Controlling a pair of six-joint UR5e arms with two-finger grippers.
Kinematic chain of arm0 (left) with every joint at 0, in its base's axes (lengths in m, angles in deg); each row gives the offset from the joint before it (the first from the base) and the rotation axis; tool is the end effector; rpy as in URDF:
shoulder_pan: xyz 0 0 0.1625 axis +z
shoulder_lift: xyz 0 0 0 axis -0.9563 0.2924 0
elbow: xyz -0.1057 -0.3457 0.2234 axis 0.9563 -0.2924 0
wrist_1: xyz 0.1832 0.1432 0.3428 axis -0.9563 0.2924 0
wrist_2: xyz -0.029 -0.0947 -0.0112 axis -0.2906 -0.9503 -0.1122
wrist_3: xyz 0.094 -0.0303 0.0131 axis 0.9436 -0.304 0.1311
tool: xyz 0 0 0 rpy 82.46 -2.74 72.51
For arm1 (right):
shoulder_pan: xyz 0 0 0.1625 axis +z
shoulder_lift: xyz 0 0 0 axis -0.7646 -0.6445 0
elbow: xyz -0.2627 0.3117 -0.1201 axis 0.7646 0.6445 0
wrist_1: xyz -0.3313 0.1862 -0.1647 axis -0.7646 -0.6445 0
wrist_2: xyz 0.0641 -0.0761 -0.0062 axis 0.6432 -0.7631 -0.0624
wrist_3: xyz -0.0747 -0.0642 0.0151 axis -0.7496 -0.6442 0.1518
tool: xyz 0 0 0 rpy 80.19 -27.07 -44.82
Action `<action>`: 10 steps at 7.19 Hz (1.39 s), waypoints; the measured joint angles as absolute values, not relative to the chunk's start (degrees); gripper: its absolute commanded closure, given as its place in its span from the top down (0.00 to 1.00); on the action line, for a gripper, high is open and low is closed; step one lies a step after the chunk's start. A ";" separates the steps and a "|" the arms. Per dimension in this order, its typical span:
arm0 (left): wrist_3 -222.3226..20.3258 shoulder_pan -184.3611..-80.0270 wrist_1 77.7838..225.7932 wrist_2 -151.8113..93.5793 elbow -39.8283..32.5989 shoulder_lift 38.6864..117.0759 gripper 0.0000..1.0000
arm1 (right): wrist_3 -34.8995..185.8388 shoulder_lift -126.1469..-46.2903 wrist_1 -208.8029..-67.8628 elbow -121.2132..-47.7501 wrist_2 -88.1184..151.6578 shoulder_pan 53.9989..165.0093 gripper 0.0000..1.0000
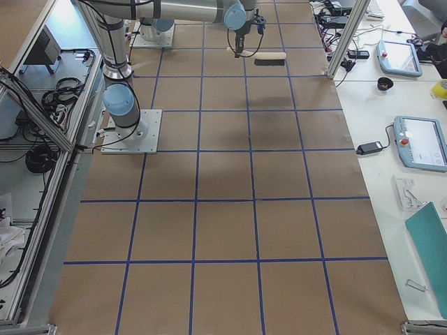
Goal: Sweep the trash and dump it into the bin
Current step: 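Carry the loaded dustpan off the table with left gripper while right gripper withdraws brush, then tip the dustpan over the black bin with the left gripper to dump the trash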
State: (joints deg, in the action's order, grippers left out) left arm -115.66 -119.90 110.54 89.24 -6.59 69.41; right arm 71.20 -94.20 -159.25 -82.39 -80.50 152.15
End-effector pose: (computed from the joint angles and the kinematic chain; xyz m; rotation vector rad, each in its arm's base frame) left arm 0.2941 -0.4920 0.3785 -1.7876 2.4385 0.0240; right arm 0.2511 -0.5204 0.3809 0.0003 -3.1310 -0.1475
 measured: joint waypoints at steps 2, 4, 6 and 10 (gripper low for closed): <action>-108.79 -114.99 112.46 90.77 0.43 73.29 0.00 | 63.61 -94.44 -156.72 -82.53 -80.95 144.60 0.00; -102.91 -109.86 112.73 90.97 8.25 78.60 0.00 | 57.50 -94.87 -156.01 -82.69 -81.26 137.56 0.00; -100.47 -106.58 112.79 91.05 17.86 85.42 0.00 | 51.25 -93.69 -159.07 -82.82 -81.26 130.94 0.00; -97.39 -101.80 112.64 90.93 35.47 96.97 0.00 | 47.47 -87.70 -164.82 -84.41 -85.15 124.59 0.00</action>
